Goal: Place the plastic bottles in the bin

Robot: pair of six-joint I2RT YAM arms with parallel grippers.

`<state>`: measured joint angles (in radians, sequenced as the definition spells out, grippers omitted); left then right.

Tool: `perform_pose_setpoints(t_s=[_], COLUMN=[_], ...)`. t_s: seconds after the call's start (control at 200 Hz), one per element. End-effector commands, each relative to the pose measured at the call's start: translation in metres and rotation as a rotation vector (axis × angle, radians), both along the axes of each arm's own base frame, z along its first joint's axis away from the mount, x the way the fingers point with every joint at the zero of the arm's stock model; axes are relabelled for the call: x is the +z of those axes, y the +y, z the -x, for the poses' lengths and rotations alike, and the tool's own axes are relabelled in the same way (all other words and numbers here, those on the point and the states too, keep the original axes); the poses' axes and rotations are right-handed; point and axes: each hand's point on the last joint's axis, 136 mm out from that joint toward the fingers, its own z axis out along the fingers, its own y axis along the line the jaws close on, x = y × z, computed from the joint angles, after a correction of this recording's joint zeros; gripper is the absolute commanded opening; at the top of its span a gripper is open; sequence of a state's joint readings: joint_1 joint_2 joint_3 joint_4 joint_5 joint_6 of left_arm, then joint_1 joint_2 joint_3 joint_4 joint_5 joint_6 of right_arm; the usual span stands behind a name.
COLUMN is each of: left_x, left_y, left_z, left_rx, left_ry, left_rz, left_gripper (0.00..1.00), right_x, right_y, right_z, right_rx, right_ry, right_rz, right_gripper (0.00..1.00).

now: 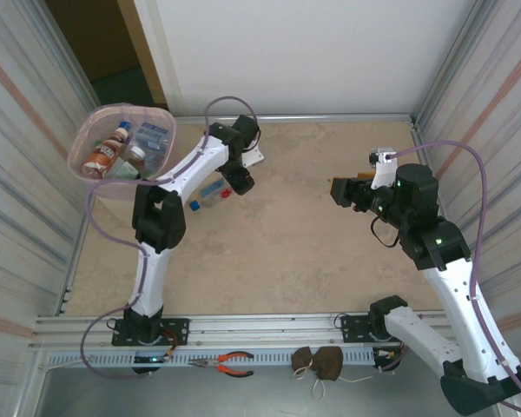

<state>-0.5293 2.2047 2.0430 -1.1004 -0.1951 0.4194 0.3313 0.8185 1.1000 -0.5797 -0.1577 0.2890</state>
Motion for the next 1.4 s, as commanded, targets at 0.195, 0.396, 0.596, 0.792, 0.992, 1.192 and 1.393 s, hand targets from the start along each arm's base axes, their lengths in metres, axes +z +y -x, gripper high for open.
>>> perform_pose_setpoints(t_s=[0.195, 0.396, 0.596, 0.792, 0.992, 1.192, 1.393], left_x=[-0.028, -0.045, -0.059, -0.068, -0.068, -0.049, -0.001], left_y=[0.031, 0.033, 0.031, 0.027, 0.026, 0.019, -0.002], left_z=[-0.011, -0.018, -0.018, -0.015, -0.014, -0.013, -0.013], left_rx=[0.091, 0.089, 0.079, 0.086, 0.098, 0.115, 0.126], left_ry=[0.063, 0.080, 0.132, 0.168, 0.177, 0.160, 0.106], left_rz=[-0.059, -0.051, -0.009, 0.033, 0.051, 0.111, 0.275], left_gripper=[0.88, 0.88, 0.84, 0.75, 0.62, 0.57, 0.56], right_x=[0.010, 0.011, 0.010, 0.010, 0.010, 0.010, 0.009], right_y=[-0.004, -0.003, -0.004, -0.005, -0.007, -0.007, -0.007], right_z=[0.004, 0.005, 0.007, 0.009, 0.011, 0.011, 0.011], right_rx=[-0.019, -0.016, -0.019, -0.020, -0.029, -0.028, -0.027], right_ry=[0.002, 0.002, 0.007, 0.007, 0.005, 0.007, 0.006], right_rz=[-0.025, -0.030, -0.027, -0.031, -0.029, -0.029, -0.028], right_gripper=[0.74, 0.74, 0.74, 0.74, 0.74, 0.74, 0.74])
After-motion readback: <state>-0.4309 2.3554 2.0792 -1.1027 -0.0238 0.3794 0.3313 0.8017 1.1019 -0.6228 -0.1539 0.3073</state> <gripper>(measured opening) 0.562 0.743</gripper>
